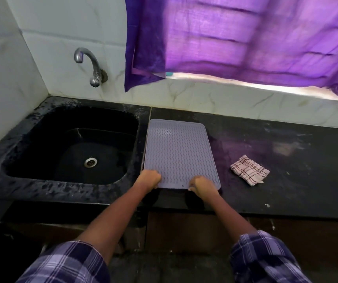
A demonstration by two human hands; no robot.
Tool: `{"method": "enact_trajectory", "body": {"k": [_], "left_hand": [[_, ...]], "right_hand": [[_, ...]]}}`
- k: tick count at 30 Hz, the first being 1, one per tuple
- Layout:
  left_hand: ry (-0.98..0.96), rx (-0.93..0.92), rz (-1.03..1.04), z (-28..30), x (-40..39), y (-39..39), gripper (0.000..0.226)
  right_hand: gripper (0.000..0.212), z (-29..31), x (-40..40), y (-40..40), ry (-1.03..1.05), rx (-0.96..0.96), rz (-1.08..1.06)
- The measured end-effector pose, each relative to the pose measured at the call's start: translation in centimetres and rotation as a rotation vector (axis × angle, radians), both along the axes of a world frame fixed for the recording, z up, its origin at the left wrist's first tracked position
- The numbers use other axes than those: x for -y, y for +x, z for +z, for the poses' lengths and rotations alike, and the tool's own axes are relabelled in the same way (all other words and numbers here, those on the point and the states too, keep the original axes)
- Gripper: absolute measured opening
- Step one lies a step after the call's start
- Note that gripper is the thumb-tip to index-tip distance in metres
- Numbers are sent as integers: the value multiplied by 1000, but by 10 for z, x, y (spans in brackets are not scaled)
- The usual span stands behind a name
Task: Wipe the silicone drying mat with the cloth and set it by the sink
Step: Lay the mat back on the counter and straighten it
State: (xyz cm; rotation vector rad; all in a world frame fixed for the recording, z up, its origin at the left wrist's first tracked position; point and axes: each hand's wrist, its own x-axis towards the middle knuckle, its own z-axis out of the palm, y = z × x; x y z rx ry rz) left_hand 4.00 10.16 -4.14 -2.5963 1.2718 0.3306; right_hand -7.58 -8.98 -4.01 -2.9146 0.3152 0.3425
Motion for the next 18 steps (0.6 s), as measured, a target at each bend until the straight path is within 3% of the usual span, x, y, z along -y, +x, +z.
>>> {"method": "enact_trajectory", "body": {"k": [7, 18], "left_hand": [[62, 105, -164, 1, 10, 6, 29], [48, 163, -228, -6, -3, 1, 31]], "right_hand": [[26, 0, -8, 10, -88, -49, 57], [26, -2, -24, 5, -138, -42, 91]]}}
